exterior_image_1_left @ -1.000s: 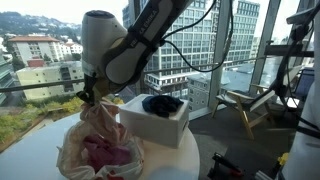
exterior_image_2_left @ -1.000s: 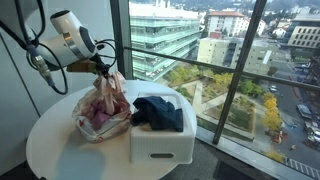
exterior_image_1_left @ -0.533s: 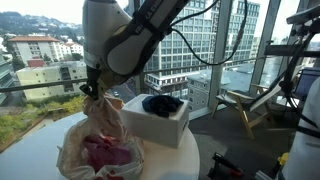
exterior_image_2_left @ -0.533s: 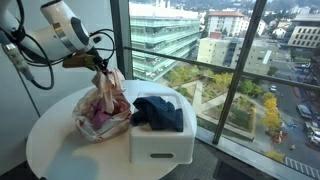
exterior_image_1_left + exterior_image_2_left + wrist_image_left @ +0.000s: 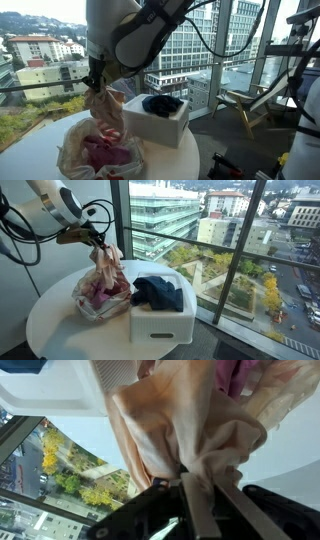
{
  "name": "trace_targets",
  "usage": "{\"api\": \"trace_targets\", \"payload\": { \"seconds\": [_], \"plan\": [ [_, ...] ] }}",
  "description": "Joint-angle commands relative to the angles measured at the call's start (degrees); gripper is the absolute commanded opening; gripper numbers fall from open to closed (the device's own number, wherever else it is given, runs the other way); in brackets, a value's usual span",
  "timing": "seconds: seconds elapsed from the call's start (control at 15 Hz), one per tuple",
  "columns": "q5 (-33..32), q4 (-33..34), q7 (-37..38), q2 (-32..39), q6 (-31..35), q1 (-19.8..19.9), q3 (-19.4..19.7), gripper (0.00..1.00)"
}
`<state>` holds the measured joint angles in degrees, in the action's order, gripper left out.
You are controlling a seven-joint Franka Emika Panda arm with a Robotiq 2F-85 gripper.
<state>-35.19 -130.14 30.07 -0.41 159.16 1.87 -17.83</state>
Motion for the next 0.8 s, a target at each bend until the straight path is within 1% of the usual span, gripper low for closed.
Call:
{"api": "trace_targets", "payload": {
  "seconds": [0.0,0.13,0.27,0.33,0.4,0.47,0.6,0.73],
  "plan": [
    [3.71,-2.94,-4.33,-3.88,-1.07,-0.47,-0.12,0.03],
    [5.98,-2.66,-7.83,-2.6,-1.78,-1.02,-0.22,0.03],
    [9.36,-1.38,-12.2,-0.13,-3.89,-1.59,-0.47,0.03],
    [9.87,-0.22,-13.96,1.76,-4.47,-1.68,-0.52,0.03],
    [9.7,0.68,-15.17,3.24,-4.76,-1.7,-0.48,0.03],
    [7.37,2.02,-14.68,5.14,-4.68,-1.51,-0.25,0.03],
    [8.34,4.16,-16.58,8.72,-5.08,-1.52,-0.31,0.03],
    [7.77,6.16,-17.32,12.05,-4.31,-1.59,-0.29,0.03]
  ]
}}
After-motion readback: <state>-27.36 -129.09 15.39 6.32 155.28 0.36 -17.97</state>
